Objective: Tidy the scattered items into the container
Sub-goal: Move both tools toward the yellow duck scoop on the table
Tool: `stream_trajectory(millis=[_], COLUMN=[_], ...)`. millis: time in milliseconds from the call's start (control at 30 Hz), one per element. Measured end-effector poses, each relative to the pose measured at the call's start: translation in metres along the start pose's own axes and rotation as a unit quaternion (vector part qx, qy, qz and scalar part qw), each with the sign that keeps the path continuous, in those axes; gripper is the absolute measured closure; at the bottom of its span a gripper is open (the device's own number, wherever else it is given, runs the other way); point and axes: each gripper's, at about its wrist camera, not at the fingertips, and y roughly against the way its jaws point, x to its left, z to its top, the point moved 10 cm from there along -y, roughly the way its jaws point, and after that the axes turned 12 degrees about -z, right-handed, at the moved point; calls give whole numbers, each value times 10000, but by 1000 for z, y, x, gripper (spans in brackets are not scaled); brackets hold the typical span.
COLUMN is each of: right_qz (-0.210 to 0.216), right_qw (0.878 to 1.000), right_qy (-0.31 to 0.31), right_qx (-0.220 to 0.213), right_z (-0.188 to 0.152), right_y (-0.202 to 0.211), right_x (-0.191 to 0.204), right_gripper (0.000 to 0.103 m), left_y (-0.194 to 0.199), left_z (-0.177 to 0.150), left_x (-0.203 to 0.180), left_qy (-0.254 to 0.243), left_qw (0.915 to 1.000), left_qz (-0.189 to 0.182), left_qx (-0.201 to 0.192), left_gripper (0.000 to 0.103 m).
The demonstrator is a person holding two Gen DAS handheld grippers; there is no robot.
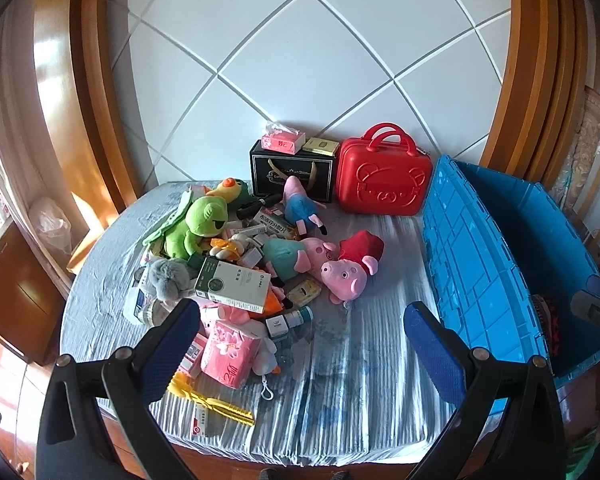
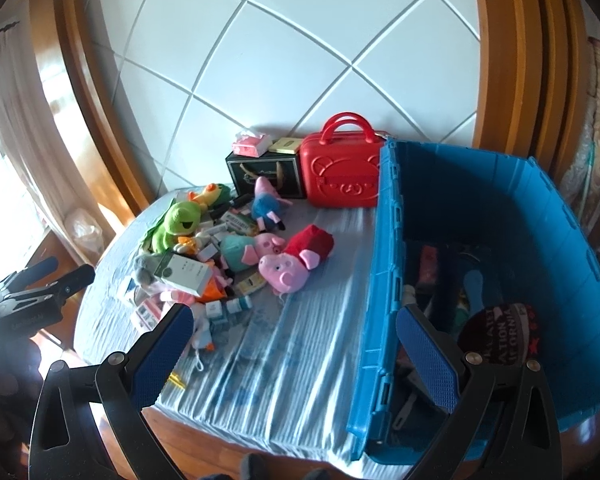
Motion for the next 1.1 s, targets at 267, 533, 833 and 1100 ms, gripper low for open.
stream_trajectory(millis=[267,533,833,1100], right_qz=[453,639,524,241], right_qw=[9979,9934,9895,9821], right_qy=[448,899,1087,1409], right_qx=[139,313,792,1224], right_z=[-15,-42,-96,-129], right_y=[-32,-74,-150,-208], right_x=[60,144,232,266], right_gripper=[0,0,0,0], left_y=[-20,-46,-117,-185], left_z=[-69,-124,-196,-256], left_x=[94,186,265,296], left_qy=[1132,1286,1717,2639], left_qw=[9926,9877,9727,9432], left_qz=[96,380,302,182], left_qx=[428,810,1531,2011], left_gripper=[0,0,0,0])
